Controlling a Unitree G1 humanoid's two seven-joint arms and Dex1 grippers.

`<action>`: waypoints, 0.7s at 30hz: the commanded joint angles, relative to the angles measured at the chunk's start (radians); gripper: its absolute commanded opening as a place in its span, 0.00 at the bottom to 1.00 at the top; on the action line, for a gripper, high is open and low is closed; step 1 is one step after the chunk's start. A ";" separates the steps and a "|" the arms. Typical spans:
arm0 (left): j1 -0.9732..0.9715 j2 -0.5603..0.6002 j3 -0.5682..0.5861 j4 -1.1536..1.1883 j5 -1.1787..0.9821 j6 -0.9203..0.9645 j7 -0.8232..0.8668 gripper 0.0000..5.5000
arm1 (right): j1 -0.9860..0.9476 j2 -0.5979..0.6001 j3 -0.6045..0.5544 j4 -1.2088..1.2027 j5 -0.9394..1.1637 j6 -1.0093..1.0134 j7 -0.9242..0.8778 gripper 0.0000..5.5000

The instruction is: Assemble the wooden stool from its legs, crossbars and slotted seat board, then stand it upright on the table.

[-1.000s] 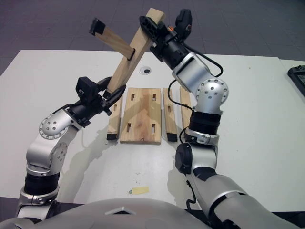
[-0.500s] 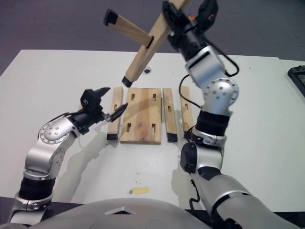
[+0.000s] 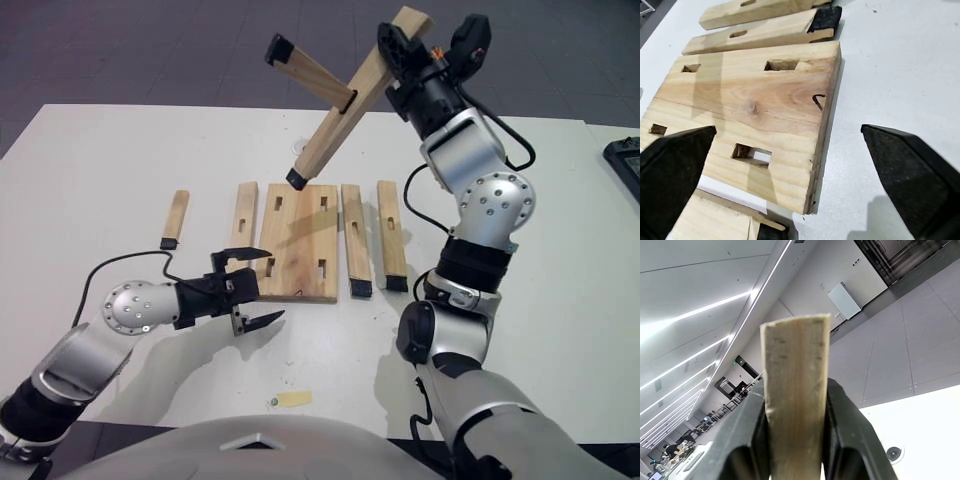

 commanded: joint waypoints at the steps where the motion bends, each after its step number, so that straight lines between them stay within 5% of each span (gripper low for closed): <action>1: -0.053 -0.061 -0.029 0.105 0.093 -0.055 0.066 0.98 | -0.005 0.011 -0.005 -0.021 0.031 -0.007 -0.008 0.19; 21: -0.192 -0.291 0.042 0.431 0.213 -0.235 0.270 0.98 | 0.024 0.018 0.035 -0.085 -0.041 -0.149 -0.016 0.19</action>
